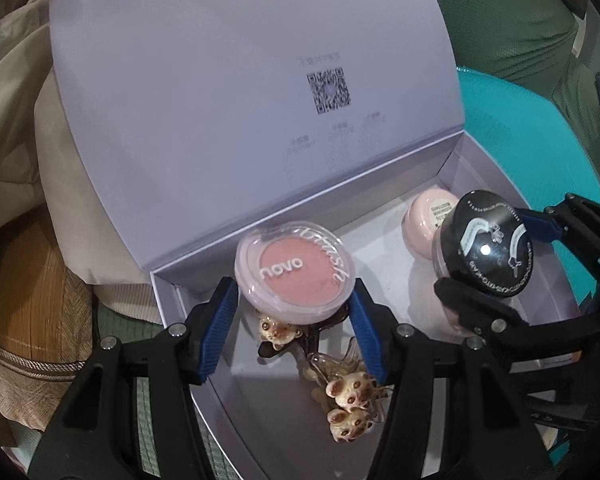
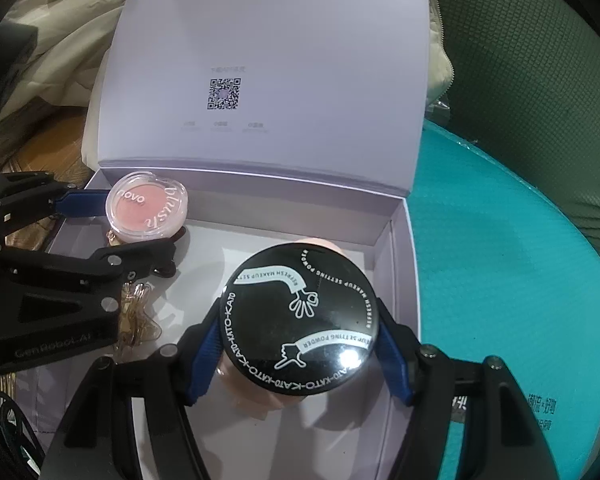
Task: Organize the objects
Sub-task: 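Lower the novo blush into the box with the left tool while the right tool sets the black tin inside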
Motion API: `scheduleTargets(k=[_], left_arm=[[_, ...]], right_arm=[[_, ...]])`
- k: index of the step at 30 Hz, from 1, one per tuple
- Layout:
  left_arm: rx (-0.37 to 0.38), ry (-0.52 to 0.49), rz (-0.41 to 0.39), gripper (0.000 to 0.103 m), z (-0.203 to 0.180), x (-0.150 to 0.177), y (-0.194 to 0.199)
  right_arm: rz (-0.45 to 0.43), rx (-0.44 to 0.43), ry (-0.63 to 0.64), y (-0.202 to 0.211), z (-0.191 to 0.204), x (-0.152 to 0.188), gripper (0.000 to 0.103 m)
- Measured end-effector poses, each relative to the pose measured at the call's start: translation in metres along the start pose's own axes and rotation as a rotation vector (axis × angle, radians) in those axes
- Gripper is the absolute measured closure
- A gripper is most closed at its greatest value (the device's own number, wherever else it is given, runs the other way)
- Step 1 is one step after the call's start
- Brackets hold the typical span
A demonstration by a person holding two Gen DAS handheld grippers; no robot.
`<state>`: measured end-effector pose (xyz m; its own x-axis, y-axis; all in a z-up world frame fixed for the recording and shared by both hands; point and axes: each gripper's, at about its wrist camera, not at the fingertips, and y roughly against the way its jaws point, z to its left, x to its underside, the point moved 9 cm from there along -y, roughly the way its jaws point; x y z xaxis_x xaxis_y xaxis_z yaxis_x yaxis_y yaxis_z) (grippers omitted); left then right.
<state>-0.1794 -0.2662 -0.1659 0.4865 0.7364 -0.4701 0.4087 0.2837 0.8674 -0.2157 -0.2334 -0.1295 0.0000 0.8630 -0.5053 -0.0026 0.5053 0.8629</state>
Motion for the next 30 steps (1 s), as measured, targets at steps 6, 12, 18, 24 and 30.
scheduleTargets(k=[6,12,18,24,30], left_arm=[[-0.020,-0.010,-0.006,0.048,-0.003,-0.002,0.001],[-0.034,-0.012,-0.013,0.047,-0.007,-0.007,0.006],[-0.038,-0.004,-0.039,0.046,-0.007,-0.014,0.020],[-0.042,-0.005,-0.069,0.039,-0.012,-0.020,0.035],[-0.043,-0.005,-0.111,0.038,-0.008,-0.023,0.053]], right_arm=[[0.028,0.003,-0.013,0.001,-0.002,0.000,0.034],[0.045,-0.006,-0.024,0.007,-0.001,0.003,0.033],[0.033,0.005,-0.032,0.021,-0.002,-0.001,0.032],[-0.001,0.016,-0.037,0.045,-0.003,-0.003,0.032],[-0.048,0.027,-0.037,0.076,-0.008,-0.002,0.032]])
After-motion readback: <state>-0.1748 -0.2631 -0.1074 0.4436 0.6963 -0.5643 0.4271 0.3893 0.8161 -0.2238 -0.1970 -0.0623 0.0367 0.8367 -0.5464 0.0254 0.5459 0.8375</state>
